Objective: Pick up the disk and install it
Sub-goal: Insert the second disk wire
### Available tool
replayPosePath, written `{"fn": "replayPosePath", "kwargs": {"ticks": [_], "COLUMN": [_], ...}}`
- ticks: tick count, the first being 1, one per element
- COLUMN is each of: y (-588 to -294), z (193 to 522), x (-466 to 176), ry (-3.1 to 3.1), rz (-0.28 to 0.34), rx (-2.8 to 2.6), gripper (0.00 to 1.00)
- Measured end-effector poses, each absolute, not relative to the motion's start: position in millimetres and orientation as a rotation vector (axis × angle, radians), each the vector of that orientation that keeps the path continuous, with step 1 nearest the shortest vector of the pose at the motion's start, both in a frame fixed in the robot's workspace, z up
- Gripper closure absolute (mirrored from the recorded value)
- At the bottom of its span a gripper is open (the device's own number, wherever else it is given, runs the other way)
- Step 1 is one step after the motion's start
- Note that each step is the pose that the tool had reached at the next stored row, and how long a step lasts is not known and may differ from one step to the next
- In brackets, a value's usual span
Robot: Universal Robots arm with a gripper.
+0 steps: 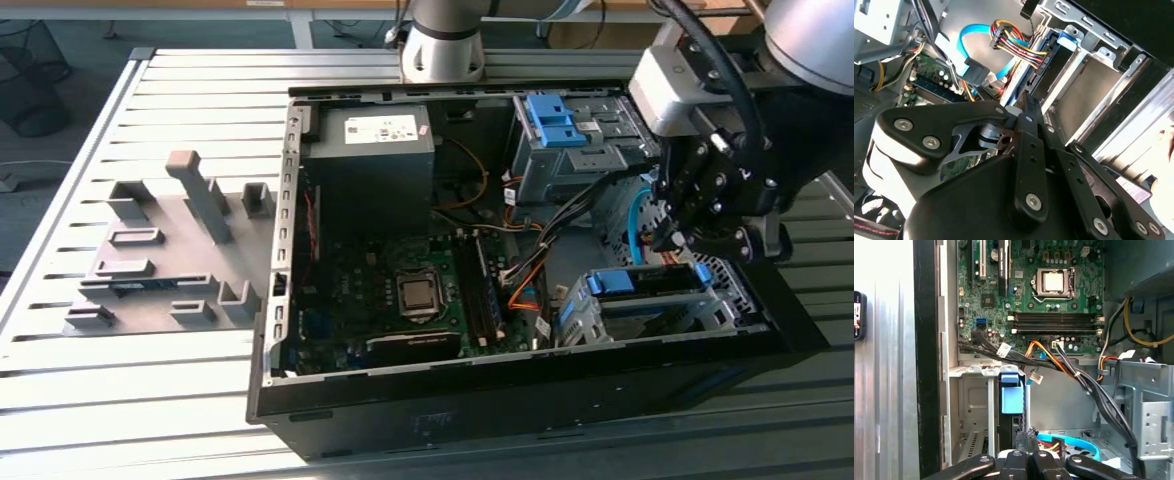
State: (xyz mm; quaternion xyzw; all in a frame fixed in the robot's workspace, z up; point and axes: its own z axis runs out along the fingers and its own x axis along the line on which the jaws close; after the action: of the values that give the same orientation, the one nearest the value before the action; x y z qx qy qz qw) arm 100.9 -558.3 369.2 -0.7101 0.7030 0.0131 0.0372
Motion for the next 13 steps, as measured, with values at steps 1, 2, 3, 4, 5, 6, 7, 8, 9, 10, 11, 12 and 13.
{"fn": "replayPosePath", "kwargs": {"ticks": [1,2,3,4,5,6,7,8,9,10,11,12,13], "y": [-558,-557,-555,-554,-553,-551,-548,-545,-542,-540,-538,-536,-533], "z": [372,375,377,380,382,383,384,385,385,386,386,387,387], "x": [101,101,101,101,101,101,101,101,101,101,101,101,101], "ry": [2.157,2.157,2.158,2.158,2.158,2.159,2.160,2.161,2.163,2.166,2.168,2.172,2.175], "rz": [0.040,0.040,0.041,0.041,0.041,0.040,0.039,0.037,0.035,0.034,0.032,0.029,0.025], "rx": [-2.180,-2.180,-2.180,-2.180,-2.180,-2.180,-2.182,-2.183,-2.185,-2.188,-2.190,-2.194,-2.197], "gripper": [0.89,0.89,0.89,0.89,0.89,0.89,0.89,0.89,0.89,0.89,0.89,0.89,0.89]}}
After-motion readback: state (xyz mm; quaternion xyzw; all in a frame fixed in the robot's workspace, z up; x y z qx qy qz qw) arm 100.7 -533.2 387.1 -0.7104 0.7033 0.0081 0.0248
